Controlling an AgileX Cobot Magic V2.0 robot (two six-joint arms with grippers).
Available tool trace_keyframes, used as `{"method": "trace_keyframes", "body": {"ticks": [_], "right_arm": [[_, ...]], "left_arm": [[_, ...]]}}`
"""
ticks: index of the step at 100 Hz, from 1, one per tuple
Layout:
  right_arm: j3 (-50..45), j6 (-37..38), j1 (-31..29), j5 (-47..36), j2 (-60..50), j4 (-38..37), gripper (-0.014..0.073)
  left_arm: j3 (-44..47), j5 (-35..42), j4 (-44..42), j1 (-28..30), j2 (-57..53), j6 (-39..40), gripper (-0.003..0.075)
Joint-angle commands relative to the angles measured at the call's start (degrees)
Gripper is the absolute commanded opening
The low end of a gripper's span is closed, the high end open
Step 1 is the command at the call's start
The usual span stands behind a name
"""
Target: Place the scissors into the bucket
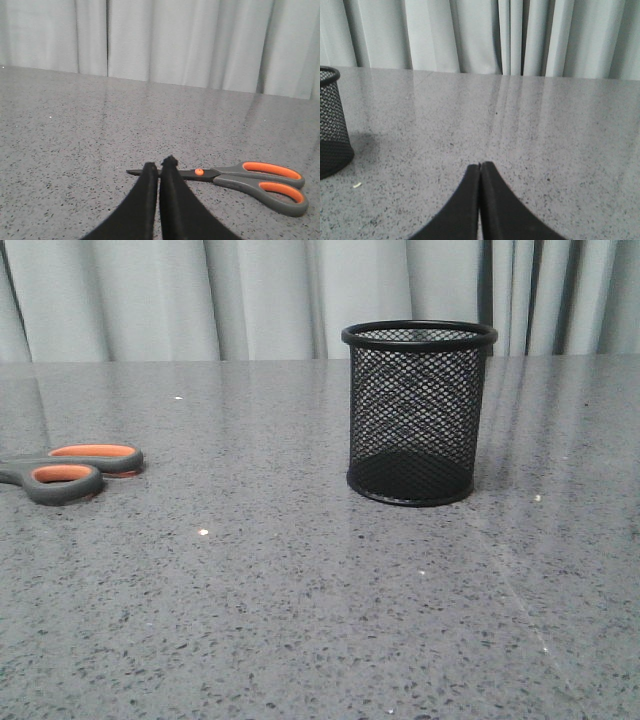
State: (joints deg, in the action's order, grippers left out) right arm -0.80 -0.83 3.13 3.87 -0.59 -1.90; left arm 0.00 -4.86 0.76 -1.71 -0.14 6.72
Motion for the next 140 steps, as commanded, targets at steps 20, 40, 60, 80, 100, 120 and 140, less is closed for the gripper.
{"method": "trace_keyframes", "body": {"ticks": [20,40,60,80,100,120,140], "right_arm": [[-0.26,-0.19,-0.24,-6.46,-1.22,-0.58,-0.0055],[-0.26,-0.19,-0.24,-7.98,-1.22,12.54,-0.0055],[0.1,-0.19,-0.24,-7.61,-1.22,24.67,-0.0055],[6.91,-0.19,-0.24,1.5,-0.46,24.61,-0.0053],[18.31,-0.19,-0.24,11.05,8.52,20.31,-0.0053],[34.05,-0.19,-0.24,22.47,24.34,13.52,-0.0053],[47.0,-0.45,-0.03,35.18,38.97,11.36,-0.0055]], "left_arm": [[2.35,4.37,1.96,0.1,-1.44,0.42,-0.002],[2.27,4.45,17.13,0.1,-1.44,0.42,-0.002],[1.85,5.23,33.67,0.1,-1.44,0.42,-0.002],[-4.05,0.48,34.26,0.1,-1.32,-0.91,-0.002],[-17.97,-12.47,25.01,0.1,5.31,-5.35,-0.002],[-36.01,-28.9,16.13,0.1,20.52,-11.99,-0.002],[-49.36,-41.98,16.05,0.1,35.08,-22.11,-0.002]]}}
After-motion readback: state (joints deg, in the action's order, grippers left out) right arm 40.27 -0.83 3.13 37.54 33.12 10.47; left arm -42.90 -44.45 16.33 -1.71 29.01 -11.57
